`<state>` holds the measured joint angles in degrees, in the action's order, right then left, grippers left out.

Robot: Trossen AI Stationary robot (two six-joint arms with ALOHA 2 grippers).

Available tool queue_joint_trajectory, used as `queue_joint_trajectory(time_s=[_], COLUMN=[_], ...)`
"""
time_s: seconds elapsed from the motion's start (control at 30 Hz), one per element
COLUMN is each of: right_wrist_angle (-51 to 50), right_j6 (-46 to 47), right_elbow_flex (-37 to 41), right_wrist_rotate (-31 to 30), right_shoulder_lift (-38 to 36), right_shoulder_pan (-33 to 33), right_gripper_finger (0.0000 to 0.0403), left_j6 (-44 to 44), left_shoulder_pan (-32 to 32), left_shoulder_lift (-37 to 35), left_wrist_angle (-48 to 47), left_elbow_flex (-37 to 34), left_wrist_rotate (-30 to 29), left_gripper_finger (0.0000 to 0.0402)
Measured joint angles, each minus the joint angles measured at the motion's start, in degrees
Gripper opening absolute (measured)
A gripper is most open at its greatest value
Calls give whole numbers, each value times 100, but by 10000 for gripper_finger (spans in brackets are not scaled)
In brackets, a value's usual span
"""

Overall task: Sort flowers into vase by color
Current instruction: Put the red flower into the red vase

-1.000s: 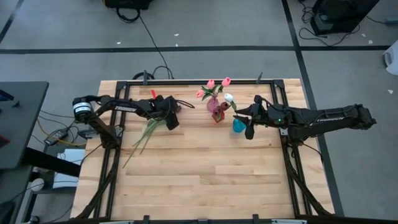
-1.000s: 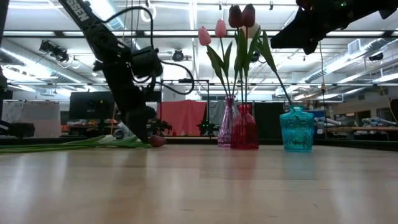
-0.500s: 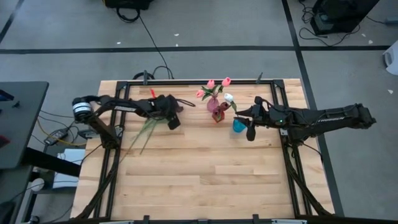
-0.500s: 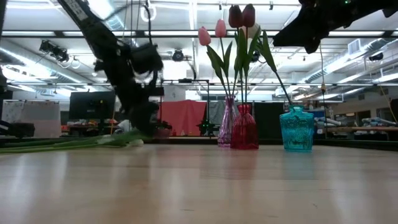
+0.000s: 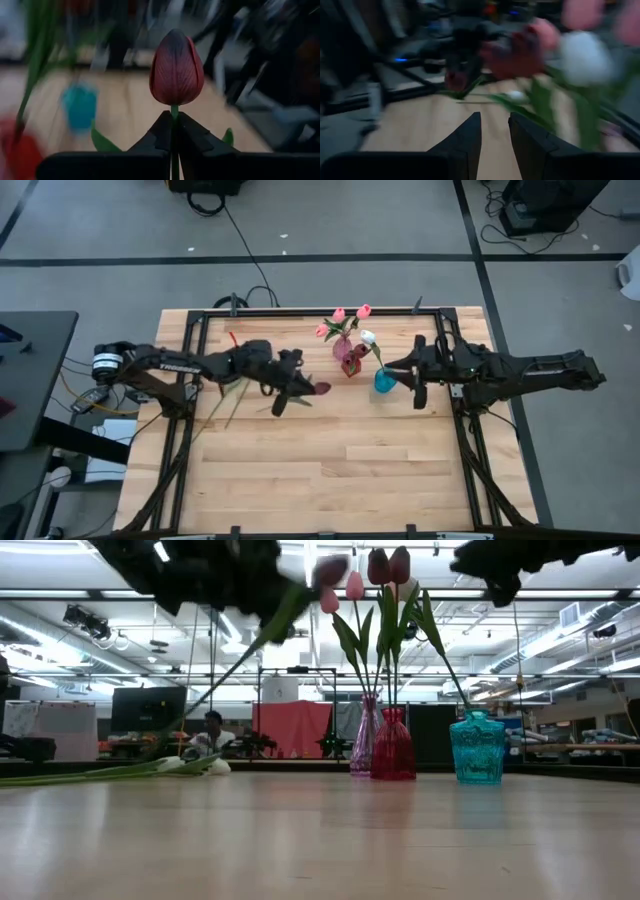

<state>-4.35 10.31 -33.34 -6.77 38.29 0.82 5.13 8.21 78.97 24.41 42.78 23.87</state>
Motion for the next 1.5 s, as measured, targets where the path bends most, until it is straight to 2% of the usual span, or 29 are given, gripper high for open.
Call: queue_joint_trajectory(time_s=[0.1, 0.17, 0.23, 0.43, 0.63, 0.8, 1.13, 1.37, 1.5], right_wrist_angle=[271, 395, 686, 1866, 2827, 3483, 3748, 3831, 3855], right_j6=[-177, -310, -440, -891, -1407, -1585, -1529, -1684, -1664], right_elbow_flex=[0, 0, 0, 0, 0, -18, -250, -415, -415], right_wrist_rotate=[519, 568, 461, 323, -187, -369, -385, -401, -504], right_shoulder_lift=[140, 259, 450, 1256, 2082, 2656, 3278, 3640, 3693], right_shoulder_pan=[30, 121, 261, 689, 1018, 1132, 1154, 1152, 1152], right_gripper_finger=[113, 113, 113, 113, 113, 118, 153, 153, 142], left_j6=[-12, -26, -32, -206, -390, -856, -982, -1251, -1256], left_shoulder_pan=[-288, -446, -585, -979, -1252, -1322, -1312, -1310, -1310], left_shoulder_lift=[10, 10, 10, 174, 658, 992, 1569, 1982, 1987], left_wrist_angle=[1067, 1687, 2126, 3129, 3963, 4048, 4057, 4059, 4021], left_elbow_flex=[0, 2, 4, 4, 263, 718, 1372, 1735, 1720], left_wrist_rotate=[7, 4, -132, -1236, -1674, -1700, -1703, -1703, -1773], left_gripper_finger=[23, 23, 23, 23, 23, 23, 23, 23, 23])
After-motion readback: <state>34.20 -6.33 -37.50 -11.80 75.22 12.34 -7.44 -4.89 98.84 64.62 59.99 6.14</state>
